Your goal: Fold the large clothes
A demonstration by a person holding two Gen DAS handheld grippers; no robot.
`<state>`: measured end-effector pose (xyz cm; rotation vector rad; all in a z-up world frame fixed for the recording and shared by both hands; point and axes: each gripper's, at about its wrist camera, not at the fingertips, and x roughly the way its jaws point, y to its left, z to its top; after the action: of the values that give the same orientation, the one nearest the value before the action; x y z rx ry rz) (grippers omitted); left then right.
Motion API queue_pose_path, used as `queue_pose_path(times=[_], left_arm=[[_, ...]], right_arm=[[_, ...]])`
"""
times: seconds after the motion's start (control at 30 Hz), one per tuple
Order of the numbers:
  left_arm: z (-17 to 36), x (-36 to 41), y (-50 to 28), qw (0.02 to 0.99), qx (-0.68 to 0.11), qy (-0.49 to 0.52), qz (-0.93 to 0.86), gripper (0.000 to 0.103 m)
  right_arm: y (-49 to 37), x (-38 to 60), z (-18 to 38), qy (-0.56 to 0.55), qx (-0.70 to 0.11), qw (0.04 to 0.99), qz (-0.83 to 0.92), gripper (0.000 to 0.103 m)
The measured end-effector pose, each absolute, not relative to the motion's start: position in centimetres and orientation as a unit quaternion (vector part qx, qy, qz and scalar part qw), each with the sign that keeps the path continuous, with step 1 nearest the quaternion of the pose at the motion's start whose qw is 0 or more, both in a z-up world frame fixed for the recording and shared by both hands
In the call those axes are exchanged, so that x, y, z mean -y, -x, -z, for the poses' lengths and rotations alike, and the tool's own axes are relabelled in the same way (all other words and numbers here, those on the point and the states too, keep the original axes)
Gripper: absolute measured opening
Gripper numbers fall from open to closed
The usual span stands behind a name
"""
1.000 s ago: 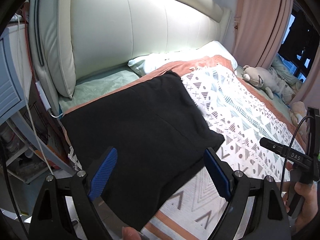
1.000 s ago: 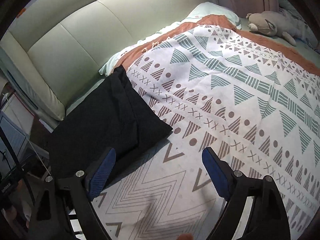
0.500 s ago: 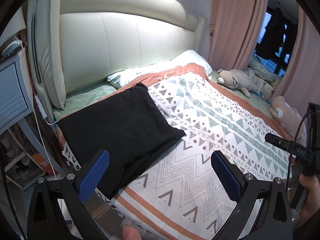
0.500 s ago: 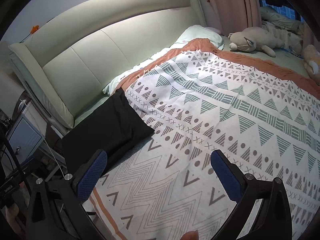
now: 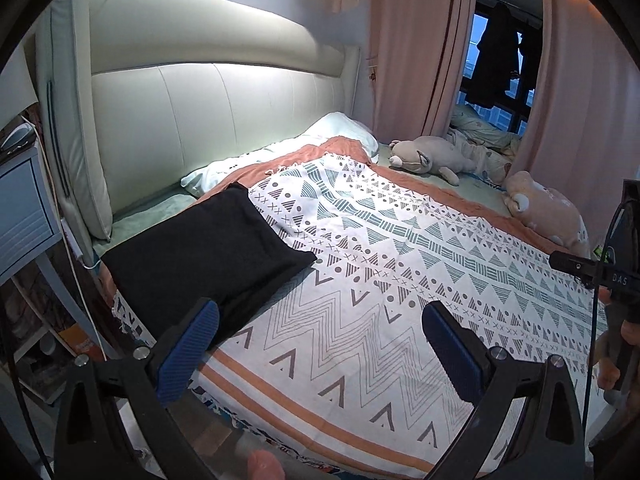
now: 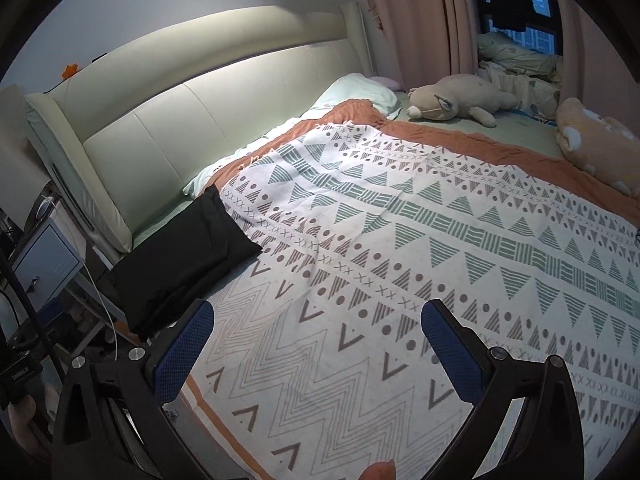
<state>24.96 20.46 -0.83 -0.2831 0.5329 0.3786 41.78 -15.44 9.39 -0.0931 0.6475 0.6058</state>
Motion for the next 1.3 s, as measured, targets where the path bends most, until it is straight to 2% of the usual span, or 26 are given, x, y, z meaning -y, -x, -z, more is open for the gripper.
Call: queue_pose_path(times=[0.47, 1.07, 1.3], left_arm=[[0.3, -13.4, -19.4, 0.956, -0.236, 0.082, -0.157, 0.103], [1.2, -6.3, -10.8, 0.973, -0.198, 0.073, -0.091, 0.103], [2.4, -4.5, -8.0, 0.976, -0.190, 0.062, -0.091, 0.103]], right_arm=[[-29.8, 23.9, -9.0, 0.041, -0.252, 0.935, -0.245, 0.103], [-15.0, 32.6, -5.6, -0.011, -0.193, 0.965, -0.178, 0.103], [-9.7, 33.2, -2.6, 0.003, -0.173, 0.970, -0.173, 0.103]])
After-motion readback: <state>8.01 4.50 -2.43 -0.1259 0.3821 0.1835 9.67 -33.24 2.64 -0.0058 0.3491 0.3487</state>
